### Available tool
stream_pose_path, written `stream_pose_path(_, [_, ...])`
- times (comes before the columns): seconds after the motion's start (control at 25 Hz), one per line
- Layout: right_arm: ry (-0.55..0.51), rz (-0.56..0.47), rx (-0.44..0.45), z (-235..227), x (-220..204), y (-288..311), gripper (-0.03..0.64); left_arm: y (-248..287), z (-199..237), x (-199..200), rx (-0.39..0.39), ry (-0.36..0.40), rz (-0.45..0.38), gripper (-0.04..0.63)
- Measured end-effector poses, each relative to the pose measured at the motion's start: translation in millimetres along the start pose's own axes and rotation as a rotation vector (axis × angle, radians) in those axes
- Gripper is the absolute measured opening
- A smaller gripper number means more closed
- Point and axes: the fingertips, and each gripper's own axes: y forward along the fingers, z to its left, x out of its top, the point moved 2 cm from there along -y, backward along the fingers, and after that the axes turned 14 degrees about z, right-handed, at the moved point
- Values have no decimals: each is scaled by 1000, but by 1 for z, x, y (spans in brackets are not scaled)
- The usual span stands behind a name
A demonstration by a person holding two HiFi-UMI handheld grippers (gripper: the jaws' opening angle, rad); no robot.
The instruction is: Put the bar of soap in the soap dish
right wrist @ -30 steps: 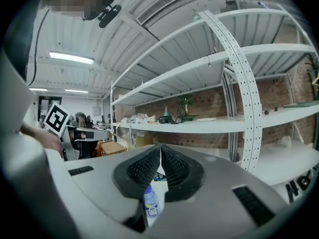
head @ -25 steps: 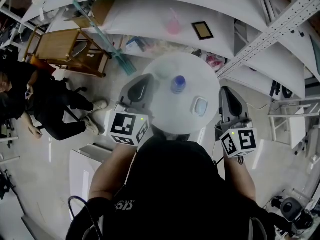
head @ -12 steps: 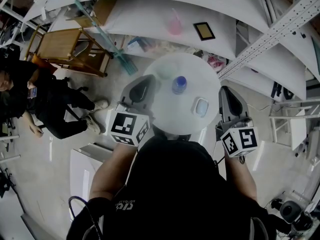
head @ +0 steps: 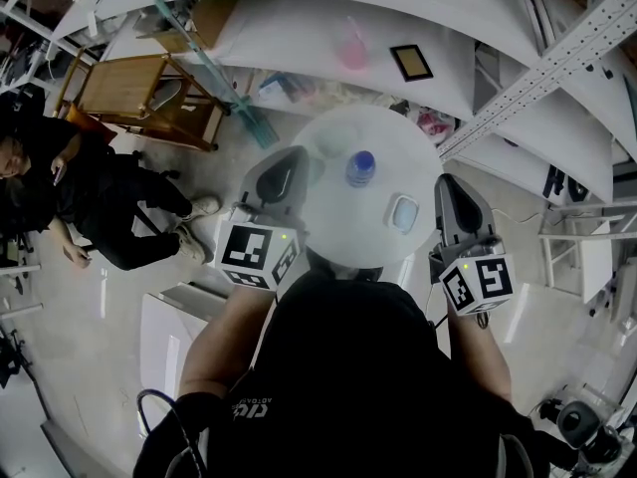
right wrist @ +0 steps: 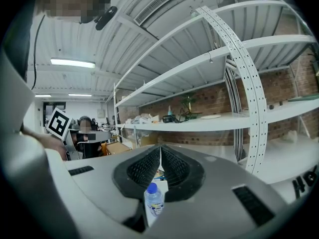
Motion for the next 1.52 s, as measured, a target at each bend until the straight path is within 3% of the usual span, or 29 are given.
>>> stream_pose_path(0.32, [31,-9,67,-2,-7,-6,21,-12,-7,2,65,3,16,6])
stream_pose_path(0.68, [19,12,147,35,-17,10,21,-58,18,-6,166,7,14,6])
stream_pose_path(1.04, [10,27,46,125,-13,49,21,-115,102,-34,173,36,5,6])
stream_pose_path(1.28, [23,121,-53,183,-41,102,21,-150,169,-39,137,49,-11,6])
stream_pose_path(1.52, [27,207,-119,204,-70,140,21,-155,207,-54,125,33,-6,6])
